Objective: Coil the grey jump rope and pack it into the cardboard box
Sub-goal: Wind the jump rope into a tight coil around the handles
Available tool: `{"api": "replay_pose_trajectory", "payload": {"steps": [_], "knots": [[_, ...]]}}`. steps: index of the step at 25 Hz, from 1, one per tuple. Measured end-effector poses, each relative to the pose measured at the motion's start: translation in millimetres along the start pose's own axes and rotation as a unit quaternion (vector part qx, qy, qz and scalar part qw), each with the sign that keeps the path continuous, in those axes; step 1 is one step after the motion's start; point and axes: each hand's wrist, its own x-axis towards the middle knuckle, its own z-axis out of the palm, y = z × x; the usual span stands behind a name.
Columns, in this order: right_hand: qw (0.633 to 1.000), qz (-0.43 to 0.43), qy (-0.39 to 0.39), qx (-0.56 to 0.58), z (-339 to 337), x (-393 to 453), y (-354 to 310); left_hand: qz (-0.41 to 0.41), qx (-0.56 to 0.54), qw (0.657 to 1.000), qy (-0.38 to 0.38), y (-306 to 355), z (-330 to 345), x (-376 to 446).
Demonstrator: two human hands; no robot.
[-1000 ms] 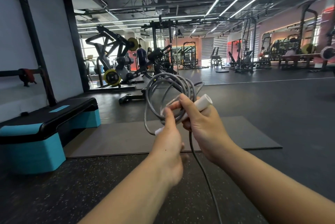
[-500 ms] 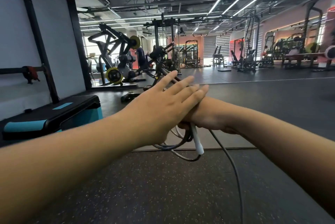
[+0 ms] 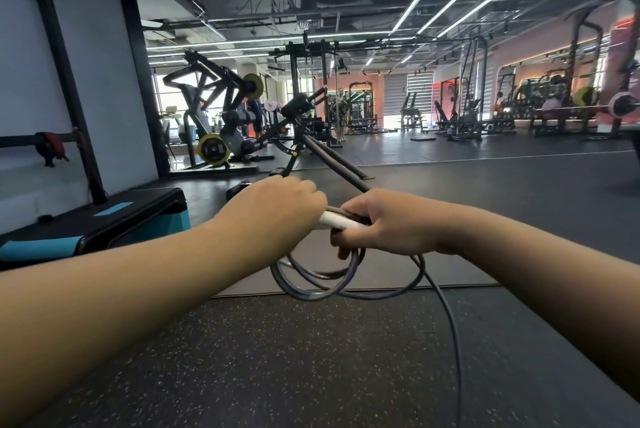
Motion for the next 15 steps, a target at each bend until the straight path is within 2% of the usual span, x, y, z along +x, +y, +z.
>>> {"api": "replay_pose_trajectory", "payload": {"steps": [3, 5, 9, 11, 15], "knots": [[0.997, -0.021, 0.012, -0.072, 4.4, 6.3, -0.8, -0.087, -0.015, 0.996, -0.030, 13.7, -1.7, 2.1], [0.994, -0.039, 0.010, -0.106, 6.2, 7.5, -4.1, -0.111, -0.103, 0.987, -0.053, 24.8, -4.0, 9.8], [0.994, -0.045, -0.008, -0.103, 5.9, -1.2, 3.1, -0.048, -0.260, 0.951, -0.159, 20.4, 2.7, 16.1], [0.996, -0.034, -0.009, -0.080, -0.3, -7.1, 10.1, -0.004, -0.244, 0.951, -0.187, 13.9, 7.6, 7.1], [0.997, 0.012, -0.002, -0.073, -24.8, -17.0, 28.7, 0.044, -0.132, 0.968, -0.209, -15.2, 20.4, -23.7]]}}
